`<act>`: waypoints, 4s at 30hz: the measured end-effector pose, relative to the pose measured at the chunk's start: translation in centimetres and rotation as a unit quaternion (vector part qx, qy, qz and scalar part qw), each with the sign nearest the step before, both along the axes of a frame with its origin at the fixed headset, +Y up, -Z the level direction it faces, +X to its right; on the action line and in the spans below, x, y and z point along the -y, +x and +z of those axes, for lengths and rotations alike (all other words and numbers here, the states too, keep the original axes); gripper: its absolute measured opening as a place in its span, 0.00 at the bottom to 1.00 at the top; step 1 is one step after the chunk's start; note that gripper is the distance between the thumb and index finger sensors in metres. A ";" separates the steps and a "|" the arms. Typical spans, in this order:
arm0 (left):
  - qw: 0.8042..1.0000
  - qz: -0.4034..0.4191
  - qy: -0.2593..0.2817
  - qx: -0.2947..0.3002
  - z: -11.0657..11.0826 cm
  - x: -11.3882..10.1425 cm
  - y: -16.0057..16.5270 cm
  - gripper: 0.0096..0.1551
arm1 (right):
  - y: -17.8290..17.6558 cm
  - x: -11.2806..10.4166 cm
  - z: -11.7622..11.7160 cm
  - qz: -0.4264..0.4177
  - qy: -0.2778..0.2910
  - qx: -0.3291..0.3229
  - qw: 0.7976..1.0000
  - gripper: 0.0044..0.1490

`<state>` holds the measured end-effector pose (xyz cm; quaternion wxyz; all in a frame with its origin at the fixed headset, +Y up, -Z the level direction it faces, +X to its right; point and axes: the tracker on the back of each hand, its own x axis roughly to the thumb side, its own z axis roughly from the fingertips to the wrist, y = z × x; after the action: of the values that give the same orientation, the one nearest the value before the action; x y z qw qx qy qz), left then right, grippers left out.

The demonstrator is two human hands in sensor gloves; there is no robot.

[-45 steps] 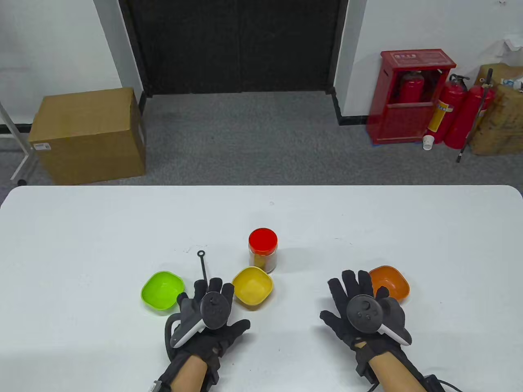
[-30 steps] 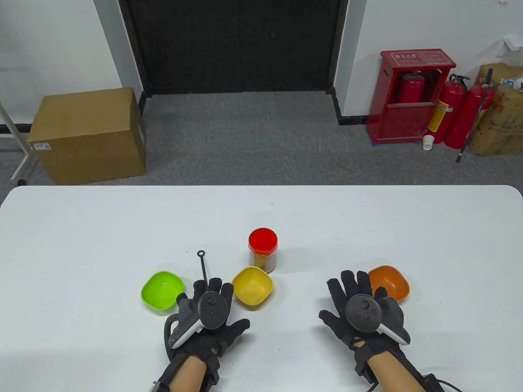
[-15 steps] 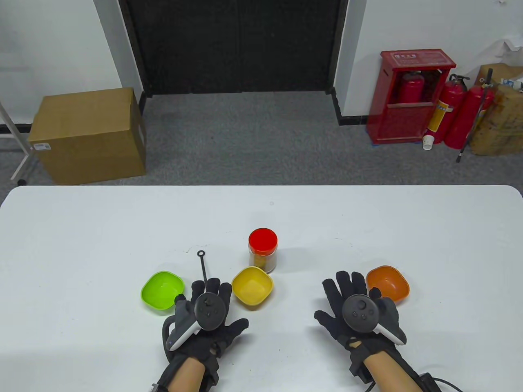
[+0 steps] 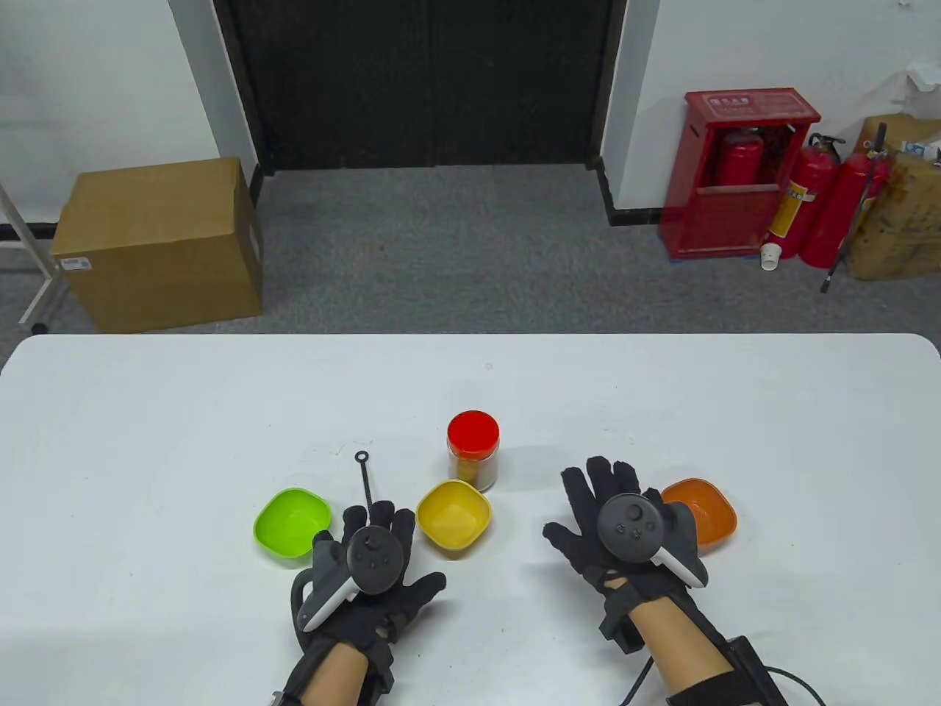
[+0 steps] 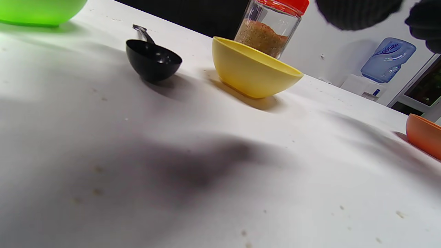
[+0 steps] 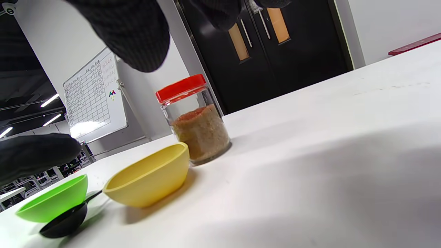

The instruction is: Scoop brown sugar granules from jar into dishes

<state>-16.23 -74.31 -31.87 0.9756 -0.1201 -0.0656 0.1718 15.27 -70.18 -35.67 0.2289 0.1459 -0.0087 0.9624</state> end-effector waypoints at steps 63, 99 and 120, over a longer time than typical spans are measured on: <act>1.000 -0.010 0.004 0.015 0.5 -0.6 1.0 0.58 | -8.1 -3.3 -7.7 -0.084 0.042 0.066 0.993 0.58; 1.000 -0.015 -0.008 0.012 0.7 -0.9 1.2 0.59 | -5.3 2.1 3.6 -0.074 0.016 -0.086 0.993 0.57; 0.981 0.165 -0.070 0.075 1.1 -0.2 5.1 0.58 | -4.5 0.5 3.1 -0.084 -0.032 -0.103 0.991 0.55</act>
<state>-11.09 -74.16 -30.76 0.9152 -0.1885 -0.1453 0.3252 10.73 -70.70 -32.58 0.3129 0.2360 0.0339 0.9194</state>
